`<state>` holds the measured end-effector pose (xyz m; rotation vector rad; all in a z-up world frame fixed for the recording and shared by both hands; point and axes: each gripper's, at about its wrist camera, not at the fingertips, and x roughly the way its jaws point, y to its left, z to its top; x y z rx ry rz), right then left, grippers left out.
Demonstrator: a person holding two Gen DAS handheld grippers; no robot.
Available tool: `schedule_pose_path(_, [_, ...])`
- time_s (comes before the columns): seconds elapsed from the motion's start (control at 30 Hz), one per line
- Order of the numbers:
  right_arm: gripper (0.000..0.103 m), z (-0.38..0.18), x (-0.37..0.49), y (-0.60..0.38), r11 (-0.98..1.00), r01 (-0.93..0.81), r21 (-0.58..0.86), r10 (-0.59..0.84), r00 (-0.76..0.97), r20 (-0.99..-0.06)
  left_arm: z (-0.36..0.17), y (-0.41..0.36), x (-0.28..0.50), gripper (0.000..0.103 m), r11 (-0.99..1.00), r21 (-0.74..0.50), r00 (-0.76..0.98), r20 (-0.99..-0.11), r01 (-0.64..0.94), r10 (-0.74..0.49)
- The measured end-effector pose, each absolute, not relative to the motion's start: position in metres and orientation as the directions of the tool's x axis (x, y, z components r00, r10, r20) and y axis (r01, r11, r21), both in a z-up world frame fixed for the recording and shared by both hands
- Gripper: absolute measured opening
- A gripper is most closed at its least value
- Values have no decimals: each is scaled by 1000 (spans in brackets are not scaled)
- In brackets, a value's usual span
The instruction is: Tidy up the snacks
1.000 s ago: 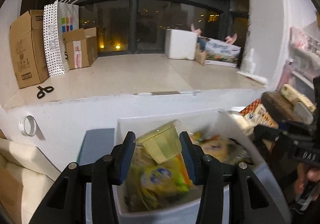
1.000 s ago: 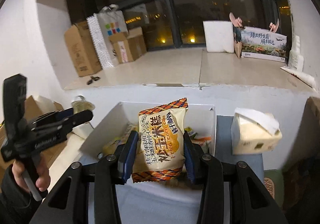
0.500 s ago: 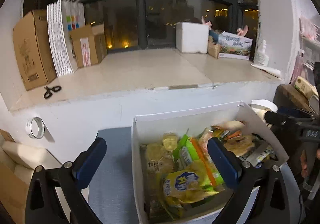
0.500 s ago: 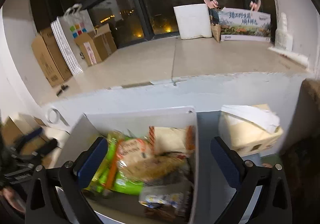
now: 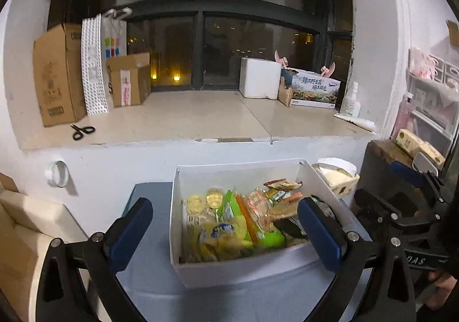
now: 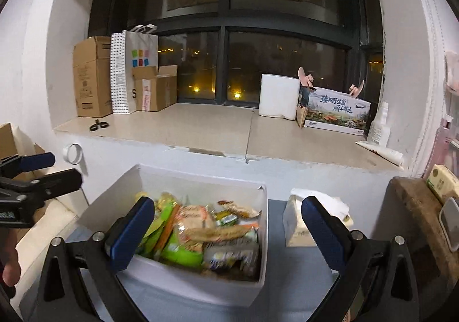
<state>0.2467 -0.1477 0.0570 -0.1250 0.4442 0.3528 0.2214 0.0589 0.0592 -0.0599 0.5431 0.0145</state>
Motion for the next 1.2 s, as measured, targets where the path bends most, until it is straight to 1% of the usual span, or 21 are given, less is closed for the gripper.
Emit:
schedule_pose_path(0.07, [103,62,227,-152,937,-347,-32,300,851,-430,67,47,199,103,999,-50,863,-505,-17,-11])
schedule_pose_path(0.13, [103,68,208,-160,927,-375,-3,341,845,-412,71,39,182,103,999,-36,865,-503,-21,0])
schedule_pose_path(0.2, [103,74,192,-169,906,-421,45,397,808,-435,76,32,156,103,999,-51,870,-492,-14,-12])
schedule_pose_path(0.27, [103,77,175,-175,883,-462,80,447,779,-440,78,28,135,103,997,-71,865,-501,-19,-19])
schedule_pose_path(0.37, [103,73,149,-182,860,-490,139,497,746,-443,79,21,102,103,997,-69,869,-495,-45,5])
schedule_pose_path(0.43, [103,66,132,-184,854,-495,158,508,731,-457,76,15,86,103,997,-51,861,-508,-58,24])
schedule_pose_path(0.47, [103,63,123,-185,857,-490,162,504,731,-460,74,13,75,103,996,-59,856,-516,-68,28])
schedule_pose_path(0.57, [103,58,98,-190,855,-481,196,514,730,-450,69,18,56,103,988,-142,843,-537,-62,-24])
schedule_pose_path(0.63, [103,57,89,-191,852,-481,206,518,724,-455,68,18,48,103,989,-138,843,-538,-56,-28])
schedule_pose_path(0.7, [103,59,83,-189,862,-479,168,498,736,-458,72,16,40,103,992,-93,851,-525,-90,28])
schedule_pose_path(0.73, [103,61,81,-189,869,-471,153,485,747,-456,73,17,39,103,992,-88,852,-522,-95,35])
schedule_pose_path(0.9, [103,67,79,-197,860,-479,178,505,743,-440,77,18,32,103,992,-79,857,-514,-94,40])
schedule_pose_path(1.0, [103,66,78,-198,864,-476,166,496,744,-447,78,19,30,103,992,-81,856,-515,-98,43])
schedule_pose_path(1.2, [103,62,81,-204,862,-468,192,501,735,-457,75,20,32,103,991,-87,849,-527,-103,42])
